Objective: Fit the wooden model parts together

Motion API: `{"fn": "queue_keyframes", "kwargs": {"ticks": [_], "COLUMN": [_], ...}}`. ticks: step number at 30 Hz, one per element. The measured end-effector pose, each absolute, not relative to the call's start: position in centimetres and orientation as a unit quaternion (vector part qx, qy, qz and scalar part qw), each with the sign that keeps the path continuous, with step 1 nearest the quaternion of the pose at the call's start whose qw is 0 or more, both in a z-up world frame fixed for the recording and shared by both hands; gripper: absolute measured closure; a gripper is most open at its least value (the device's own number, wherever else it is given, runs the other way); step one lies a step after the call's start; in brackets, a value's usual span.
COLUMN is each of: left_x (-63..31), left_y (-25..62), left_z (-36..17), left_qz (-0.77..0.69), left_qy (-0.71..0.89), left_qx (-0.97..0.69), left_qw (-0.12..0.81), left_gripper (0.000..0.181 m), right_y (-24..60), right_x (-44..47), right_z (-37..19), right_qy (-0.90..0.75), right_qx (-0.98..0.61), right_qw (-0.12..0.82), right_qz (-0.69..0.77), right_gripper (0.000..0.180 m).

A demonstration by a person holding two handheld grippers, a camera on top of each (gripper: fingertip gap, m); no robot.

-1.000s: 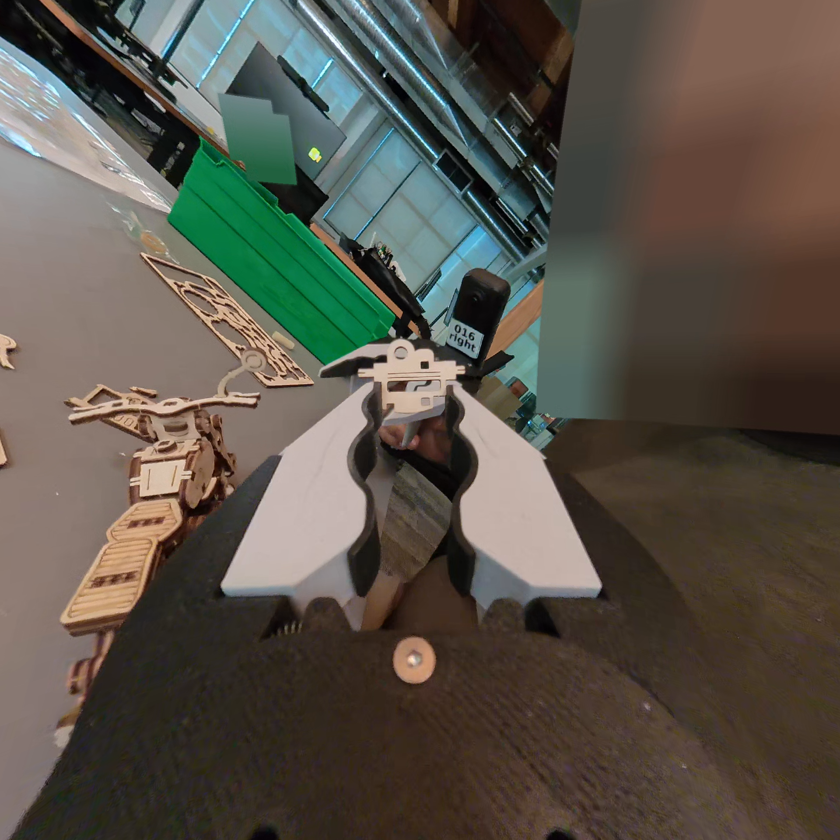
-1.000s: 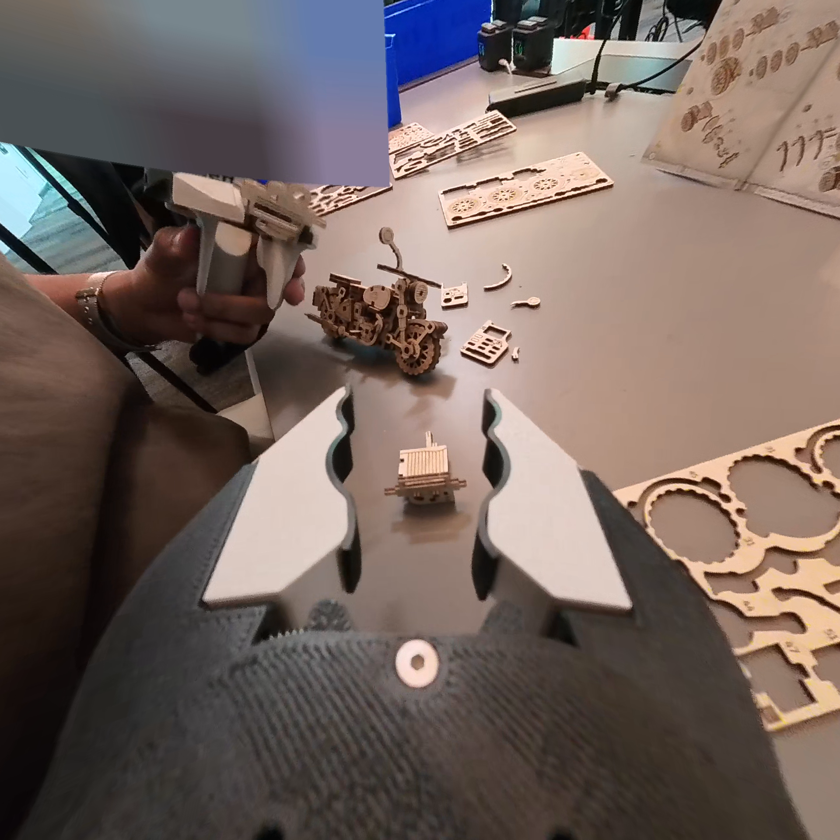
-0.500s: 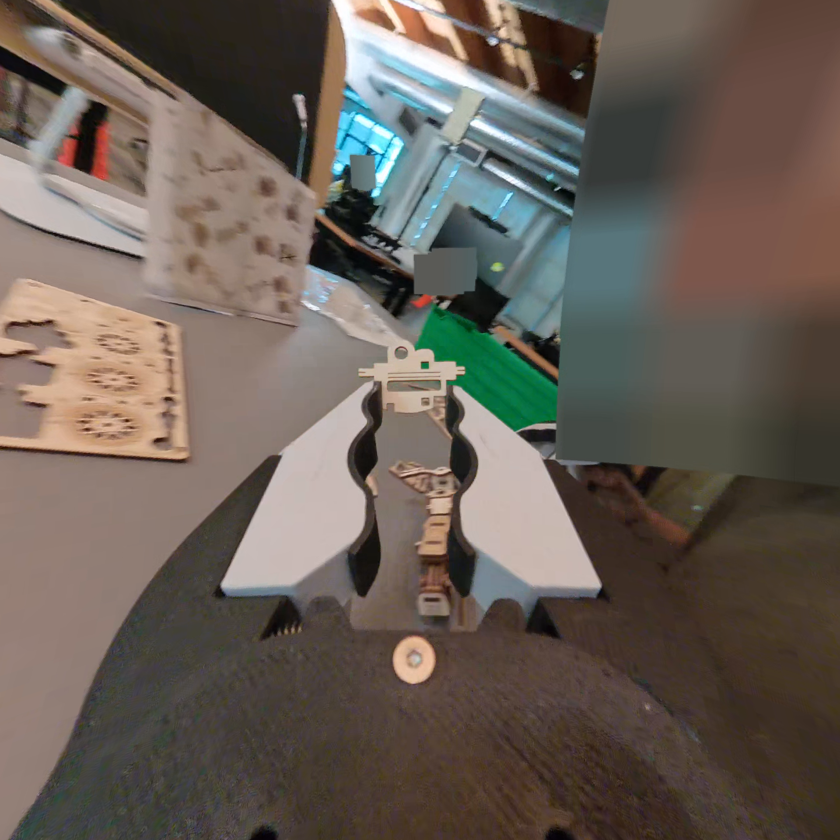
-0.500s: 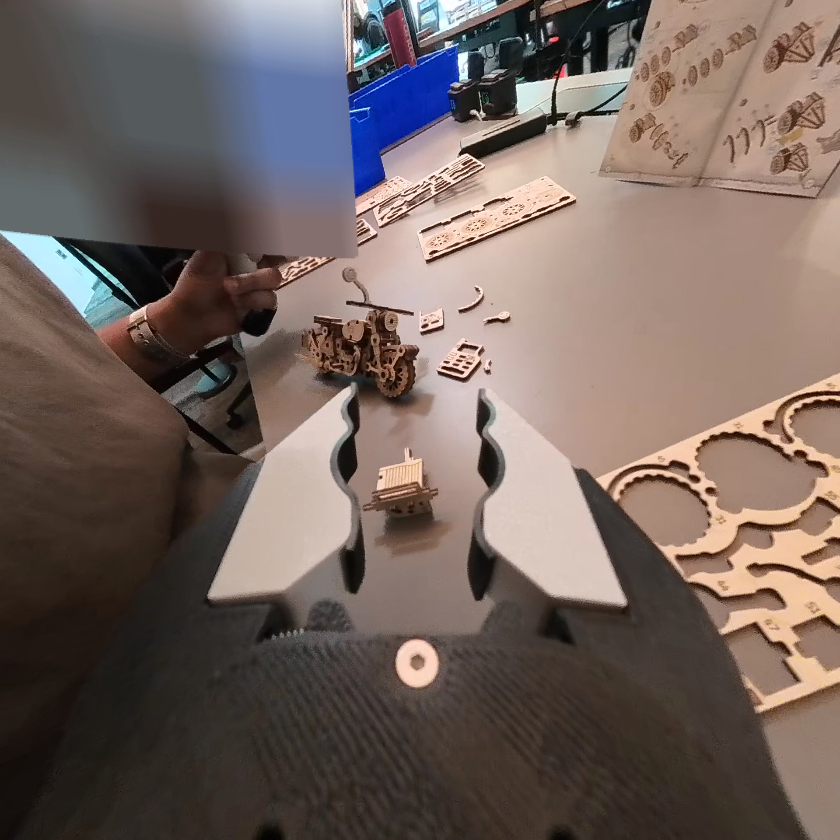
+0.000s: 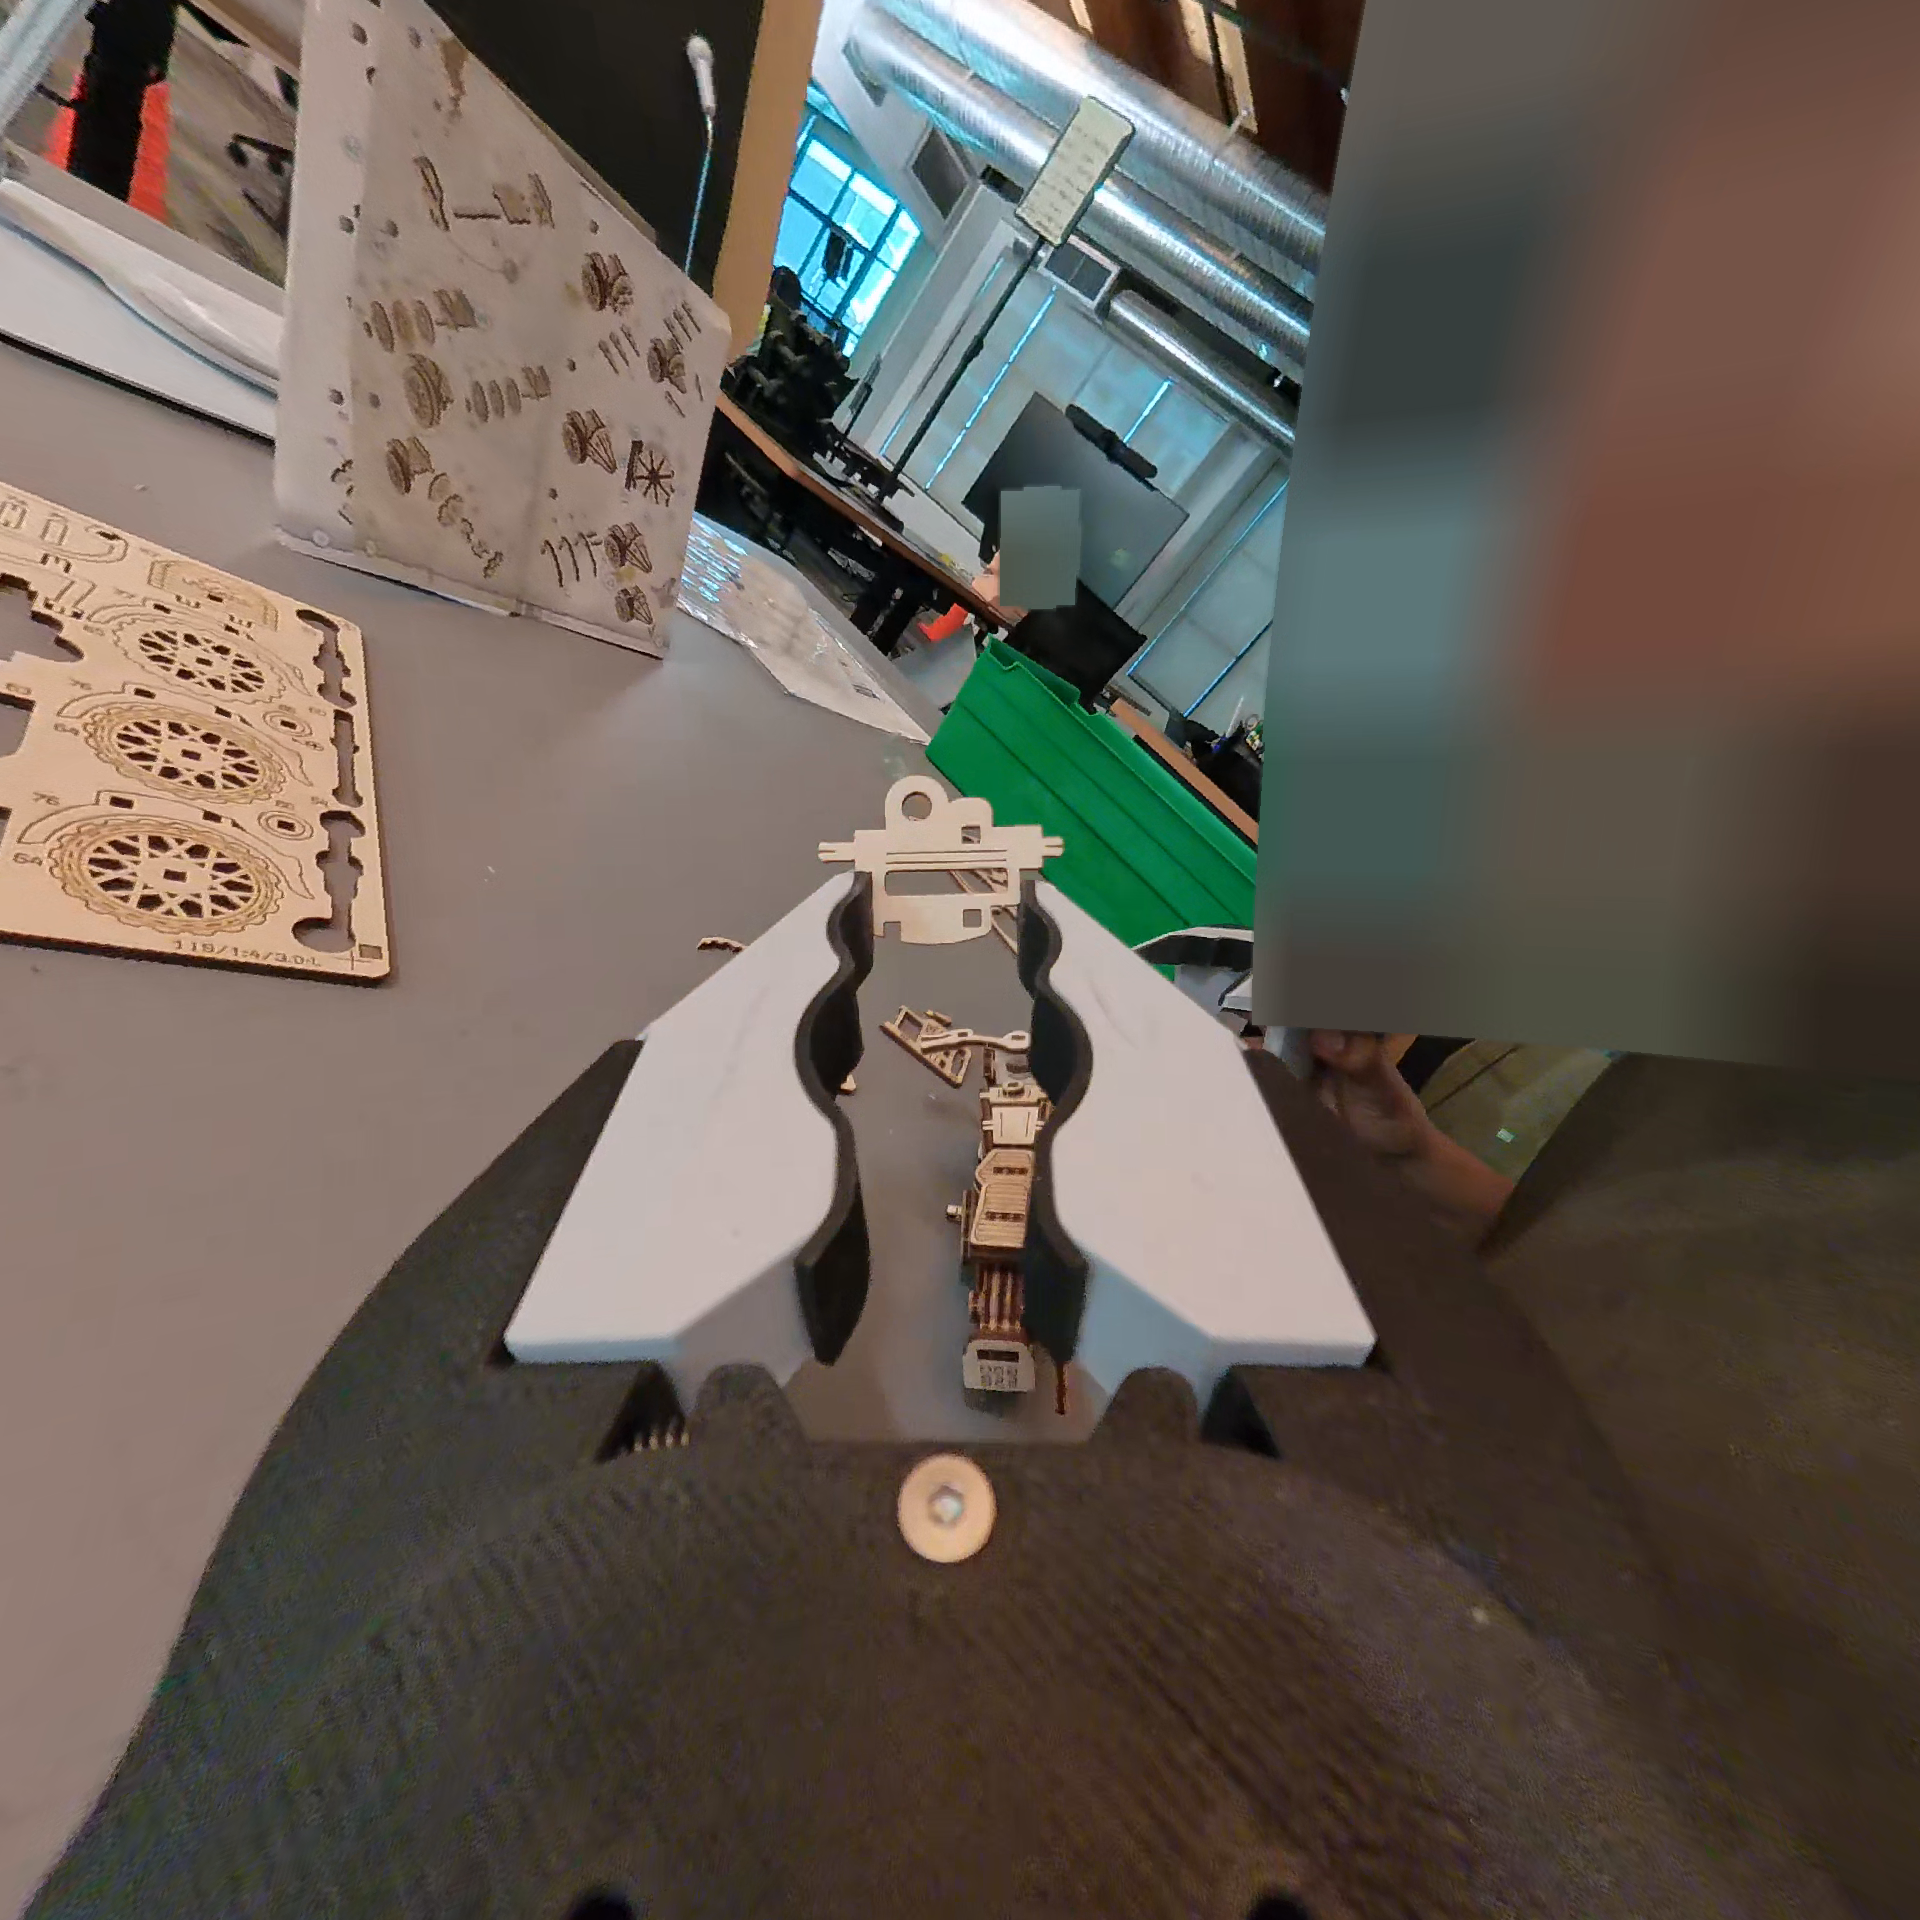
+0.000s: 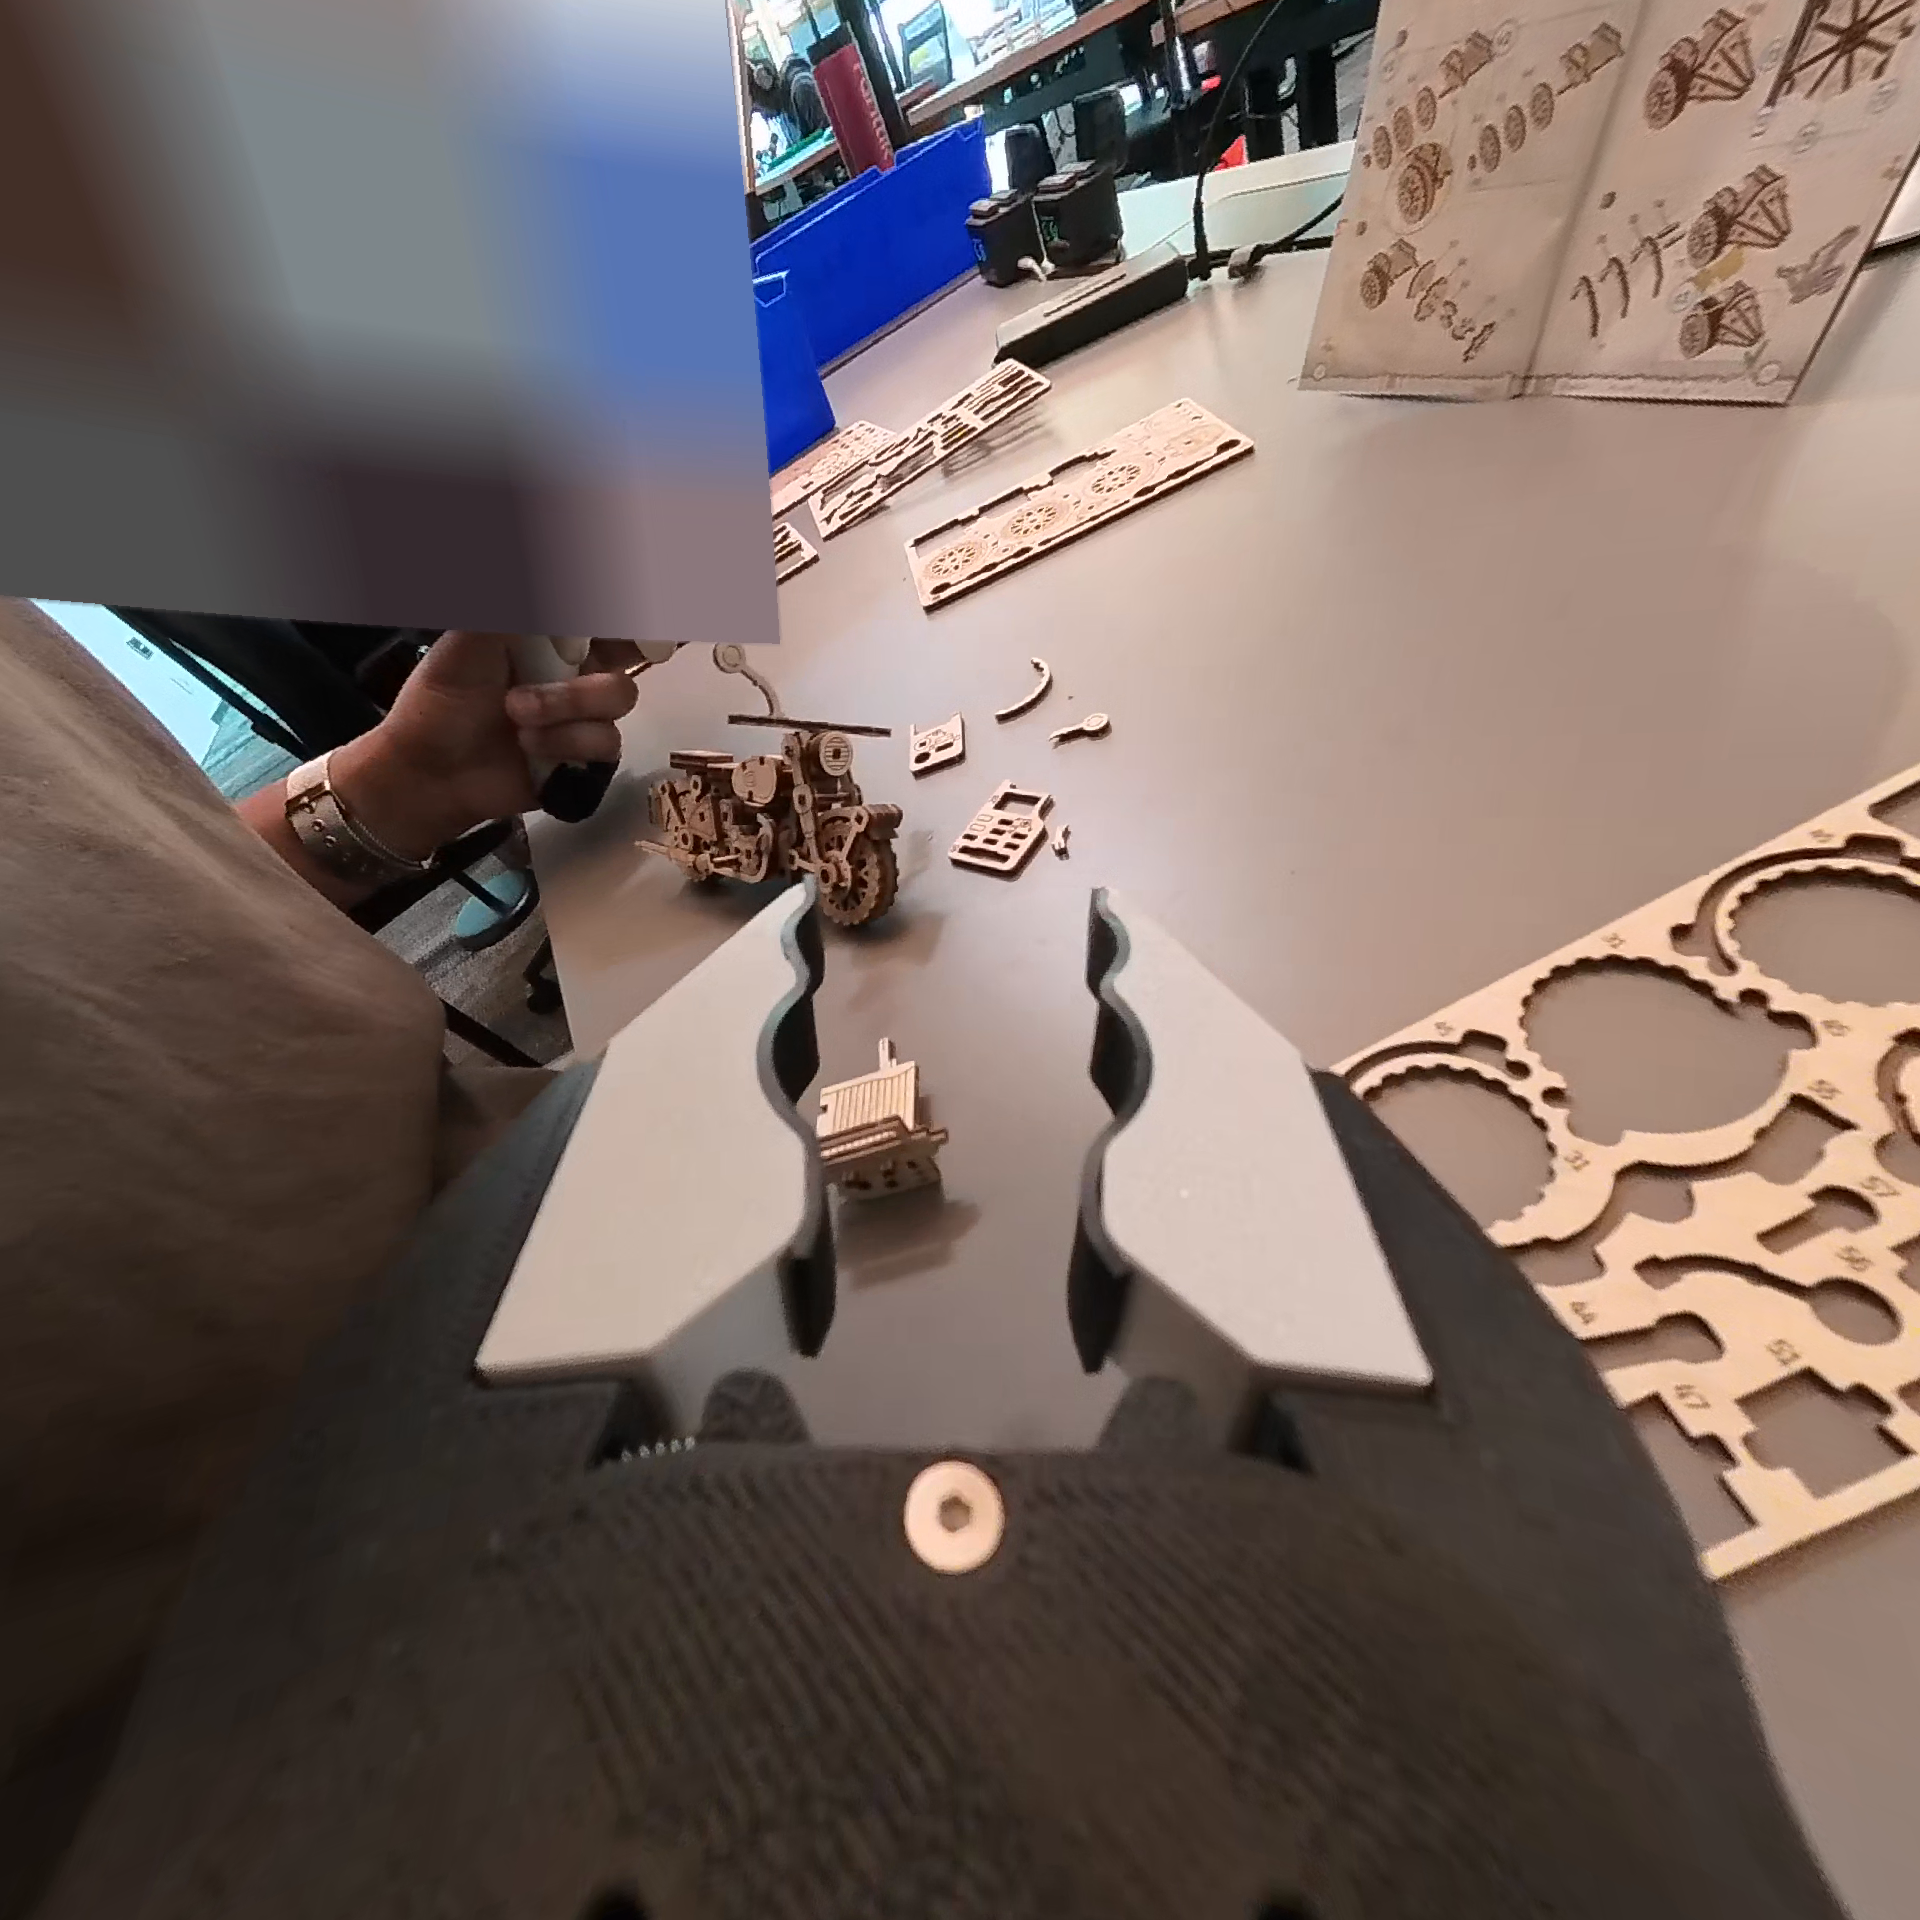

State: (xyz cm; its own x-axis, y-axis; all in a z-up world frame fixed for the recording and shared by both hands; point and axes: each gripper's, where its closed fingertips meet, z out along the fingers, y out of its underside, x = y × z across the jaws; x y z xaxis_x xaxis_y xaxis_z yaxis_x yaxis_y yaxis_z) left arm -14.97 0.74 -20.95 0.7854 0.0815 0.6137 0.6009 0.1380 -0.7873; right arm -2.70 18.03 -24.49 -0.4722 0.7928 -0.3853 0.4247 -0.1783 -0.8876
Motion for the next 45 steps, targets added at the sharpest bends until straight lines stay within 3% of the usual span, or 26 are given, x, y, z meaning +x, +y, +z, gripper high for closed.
{"fn": "queue_keyframes", "kwargs": {"ticks": [41, 45], "left_x": [-15.1, -15.1], "left_y": [0.8, 0.7], "left_z": [-21.2, -21.1], "left_qz": [-0.187, -0.187], "left_qy": [-0.278, -0.279], "left_qx": [-0.630, -0.629], "left_qw": [0.701, 0.701], "left_gripper": [0.155, 0.156], "right_y": [17.8, 16.8], "right_x": [-2.5, -1.8], "right_z": [-24.5, -24.0], "right_qy": [-0.625, -0.649], "right_qx": [-0.484, -0.444], "right_qw": [0.154, 0.151], "right_qz": [0.592, 0.598], "right_gripper": [0.129, 0.120]}}
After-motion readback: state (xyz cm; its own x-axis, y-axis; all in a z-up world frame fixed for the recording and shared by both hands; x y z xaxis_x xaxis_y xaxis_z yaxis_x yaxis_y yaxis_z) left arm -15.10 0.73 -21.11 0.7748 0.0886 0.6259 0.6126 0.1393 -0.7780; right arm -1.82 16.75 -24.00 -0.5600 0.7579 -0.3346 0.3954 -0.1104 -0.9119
